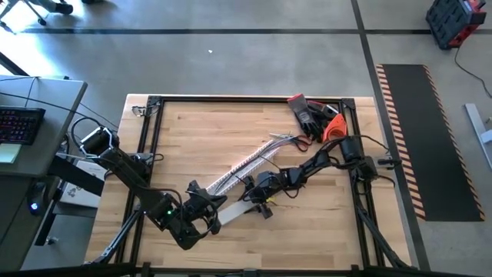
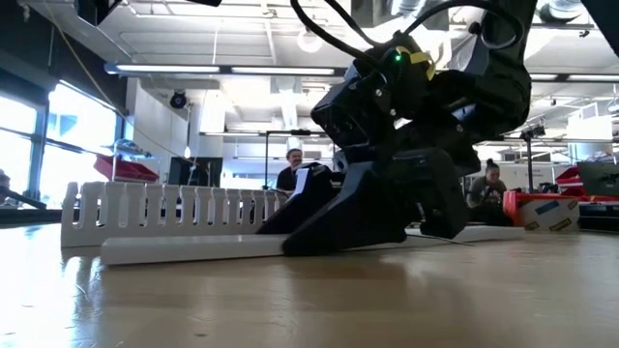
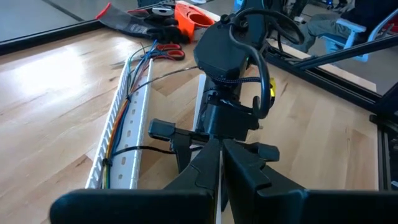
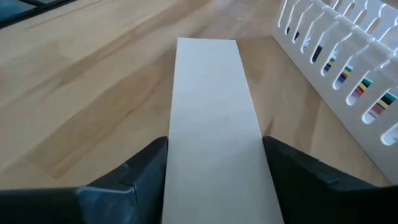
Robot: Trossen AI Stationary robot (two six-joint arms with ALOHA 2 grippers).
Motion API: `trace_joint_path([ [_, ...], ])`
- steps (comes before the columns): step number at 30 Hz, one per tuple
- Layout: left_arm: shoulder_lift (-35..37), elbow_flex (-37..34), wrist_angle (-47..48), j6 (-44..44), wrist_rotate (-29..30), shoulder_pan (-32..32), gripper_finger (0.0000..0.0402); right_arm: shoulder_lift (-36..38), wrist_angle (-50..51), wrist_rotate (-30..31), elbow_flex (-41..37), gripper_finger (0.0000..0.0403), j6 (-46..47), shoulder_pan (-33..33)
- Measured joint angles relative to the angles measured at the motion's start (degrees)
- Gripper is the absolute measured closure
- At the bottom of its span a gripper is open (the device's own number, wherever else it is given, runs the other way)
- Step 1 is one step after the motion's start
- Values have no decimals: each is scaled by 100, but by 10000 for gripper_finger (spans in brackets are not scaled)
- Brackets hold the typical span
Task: Ziptie cables
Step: Close the white cable duct
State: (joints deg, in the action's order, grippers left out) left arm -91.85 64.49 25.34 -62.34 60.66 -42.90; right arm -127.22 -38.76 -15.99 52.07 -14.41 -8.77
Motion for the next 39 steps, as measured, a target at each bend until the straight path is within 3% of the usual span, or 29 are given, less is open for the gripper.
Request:
trace_joint_path([
  [8, 0, 0, 0, -3, 41, -41, 399, 48, -26, -94, 0, 188, 219, 5],
  [22, 0, 0, 9, -1, 163, -102, 399, 1409, 1460, 40, -76, 188, 377, -297],
  [30, 0, 0, 13, -1, 283, -170, 399, 1495, 1455, 77, -45, 188, 159, -402],
  [34, 0, 0, 14, 40, 418, -213, 399, 1603, 1895, -71, 293, 188, -86, -404],
  [39, 1, 0, 36, 65, 450, -218, 399, 1950, 3383, 28, 1234, 188, -896, -402],
])
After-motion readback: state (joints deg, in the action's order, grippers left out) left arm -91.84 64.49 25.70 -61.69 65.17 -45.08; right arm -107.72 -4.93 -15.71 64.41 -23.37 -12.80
